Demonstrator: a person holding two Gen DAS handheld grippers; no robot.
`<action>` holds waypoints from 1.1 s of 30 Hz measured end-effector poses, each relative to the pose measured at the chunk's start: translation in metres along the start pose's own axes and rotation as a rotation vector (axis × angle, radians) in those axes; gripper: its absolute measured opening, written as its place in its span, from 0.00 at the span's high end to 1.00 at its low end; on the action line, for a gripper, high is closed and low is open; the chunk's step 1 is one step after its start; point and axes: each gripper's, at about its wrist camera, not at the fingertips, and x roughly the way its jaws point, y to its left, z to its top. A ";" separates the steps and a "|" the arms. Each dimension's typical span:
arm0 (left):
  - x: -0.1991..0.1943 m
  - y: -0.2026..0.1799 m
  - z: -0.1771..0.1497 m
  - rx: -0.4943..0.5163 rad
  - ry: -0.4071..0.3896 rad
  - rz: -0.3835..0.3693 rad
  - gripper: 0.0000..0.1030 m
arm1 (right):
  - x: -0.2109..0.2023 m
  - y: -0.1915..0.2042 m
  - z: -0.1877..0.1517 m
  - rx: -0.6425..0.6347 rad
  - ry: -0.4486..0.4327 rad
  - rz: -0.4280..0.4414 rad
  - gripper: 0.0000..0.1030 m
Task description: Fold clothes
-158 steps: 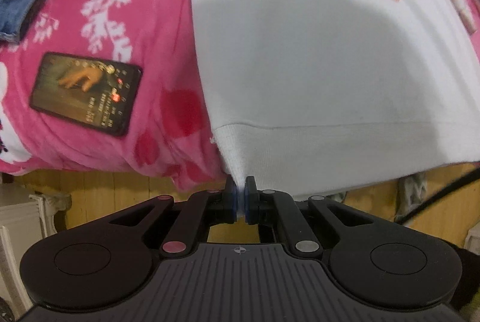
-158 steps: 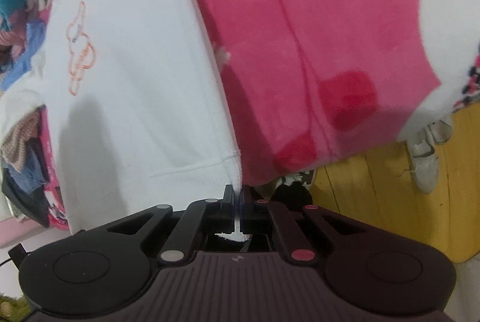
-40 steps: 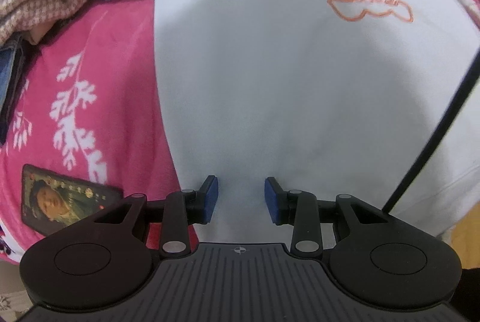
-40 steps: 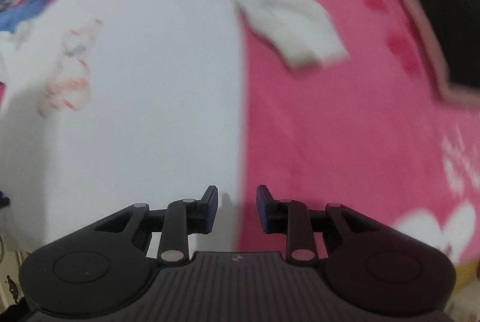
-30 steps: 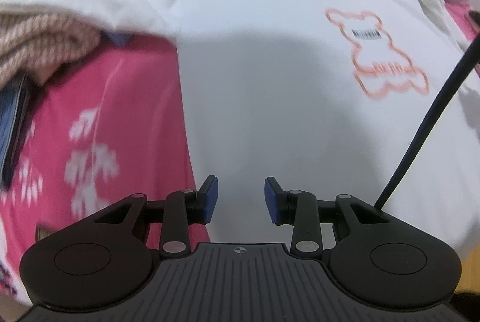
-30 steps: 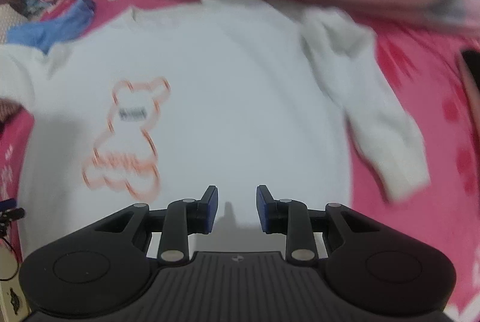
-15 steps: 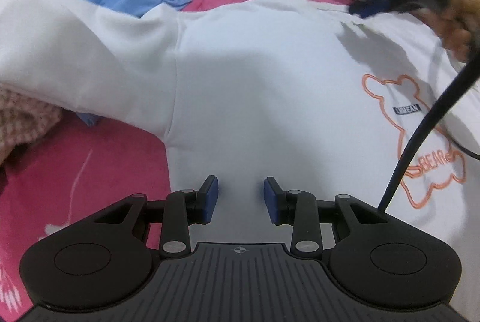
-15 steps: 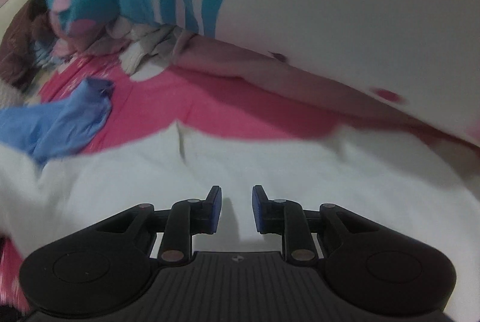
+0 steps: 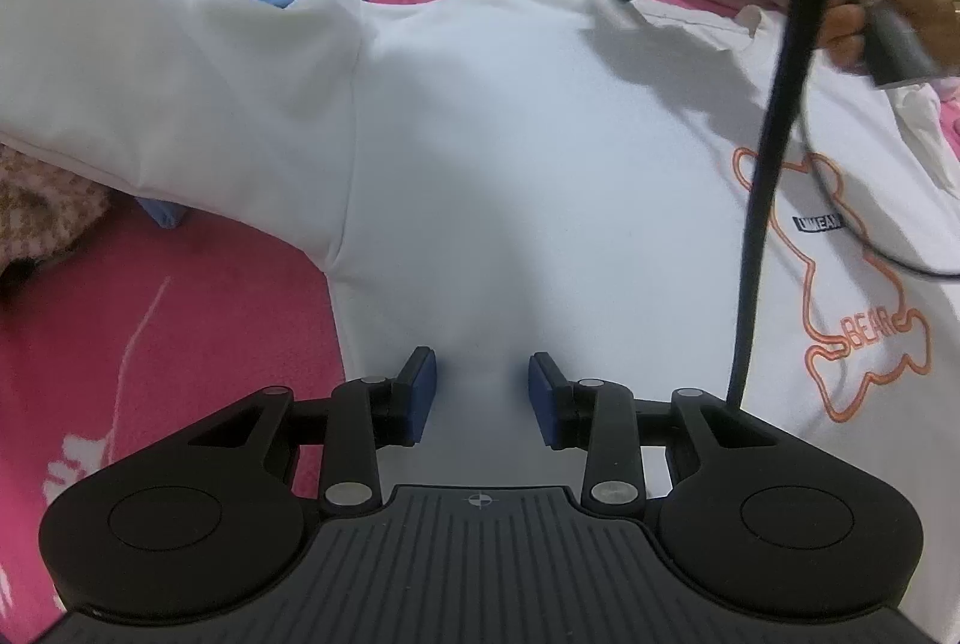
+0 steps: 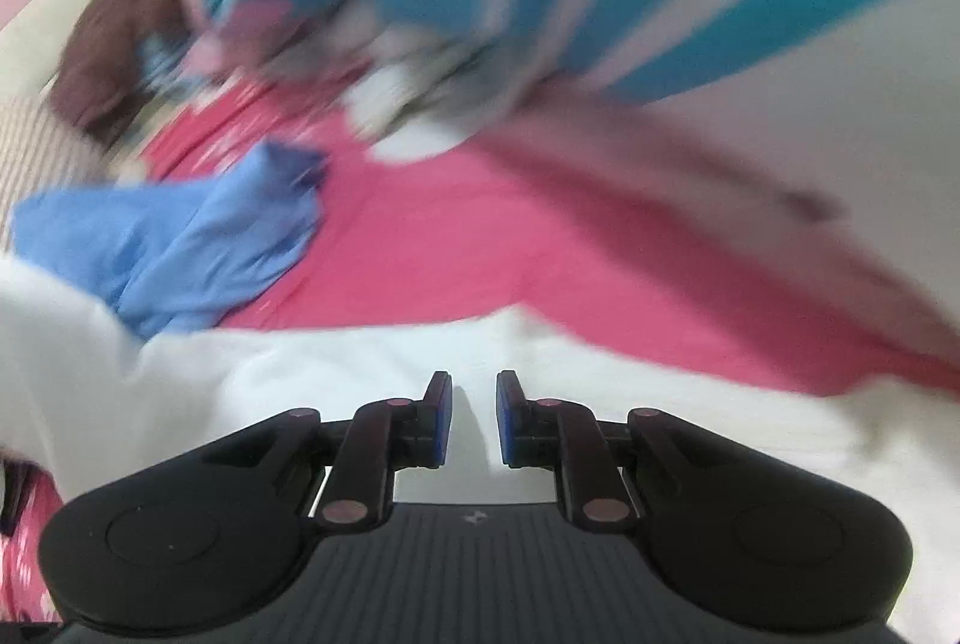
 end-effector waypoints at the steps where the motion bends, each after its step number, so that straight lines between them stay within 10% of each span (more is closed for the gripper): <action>1: 0.000 0.000 0.000 0.001 0.000 0.000 0.67 | 0.013 -0.002 0.002 0.028 0.004 -0.006 0.85; 8: 0.000 -0.002 -0.001 0.007 0.000 0.007 0.67 | 0.001 -0.029 0.010 0.328 -0.223 -0.066 0.92; 12: 0.001 -0.004 0.002 -0.003 0.016 0.018 0.67 | -0.048 -0.027 -0.029 0.316 -0.217 -0.070 0.92; 17: 0.004 -0.008 0.005 -0.020 0.023 0.048 0.66 | -0.095 -0.074 -0.068 0.297 -0.191 -0.286 0.92; 26: 0.000 -0.027 0.016 -0.004 0.061 0.188 0.66 | -0.078 -0.134 -0.051 0.330 -0.220 -0.361 0.91; 33: -0.011 -0.033 0.033 -0.037 0.046 0.305 0.66 | -0.186 -0.123 -0.125 0.149 -0.166 -0.266 0.61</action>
